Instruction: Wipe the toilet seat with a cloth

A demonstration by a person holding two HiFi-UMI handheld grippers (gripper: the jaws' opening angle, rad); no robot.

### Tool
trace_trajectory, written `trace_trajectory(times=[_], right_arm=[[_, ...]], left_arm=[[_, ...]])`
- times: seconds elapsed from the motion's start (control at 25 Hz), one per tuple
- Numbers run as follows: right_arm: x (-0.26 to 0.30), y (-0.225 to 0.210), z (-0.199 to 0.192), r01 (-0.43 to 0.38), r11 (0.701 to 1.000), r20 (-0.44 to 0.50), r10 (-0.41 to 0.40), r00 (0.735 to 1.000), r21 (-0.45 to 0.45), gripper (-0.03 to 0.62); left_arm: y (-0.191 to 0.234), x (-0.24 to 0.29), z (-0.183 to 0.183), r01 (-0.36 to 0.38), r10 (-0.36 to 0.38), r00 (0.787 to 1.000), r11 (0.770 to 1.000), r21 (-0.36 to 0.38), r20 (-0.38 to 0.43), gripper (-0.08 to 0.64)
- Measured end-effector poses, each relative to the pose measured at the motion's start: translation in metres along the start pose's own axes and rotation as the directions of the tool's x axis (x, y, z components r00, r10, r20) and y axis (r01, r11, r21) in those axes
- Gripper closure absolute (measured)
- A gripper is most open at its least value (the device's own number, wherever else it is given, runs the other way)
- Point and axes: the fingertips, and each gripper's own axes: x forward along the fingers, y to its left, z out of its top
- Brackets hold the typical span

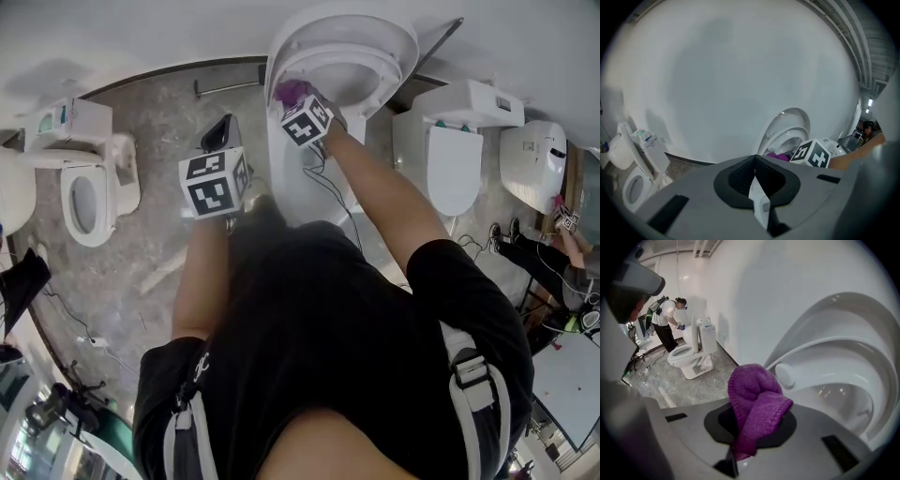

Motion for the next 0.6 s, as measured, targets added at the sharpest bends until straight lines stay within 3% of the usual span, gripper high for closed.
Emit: trace_trajectory(times=[0.32, 0.6], right_arm=[[0.032, -0.021, 0.017, 0.034, 0.998, 0.004, -0.035, 0.999, 0.048, 0.543], [0.051, -0.019, 0.018, 0.047, 0.999, 0.011, -0.047, 0.999, 0.0, 0.543]], left_arm=[[0.008, 0.022, -0.016, 0.014, -0.014, 0.998, 1.0, -0.002, -0.064, 0.551], [0.014, 0.038, -0.03, 0.028, -0.028, 0.995, 1.0, -0.009, -0.098, 0.551]])
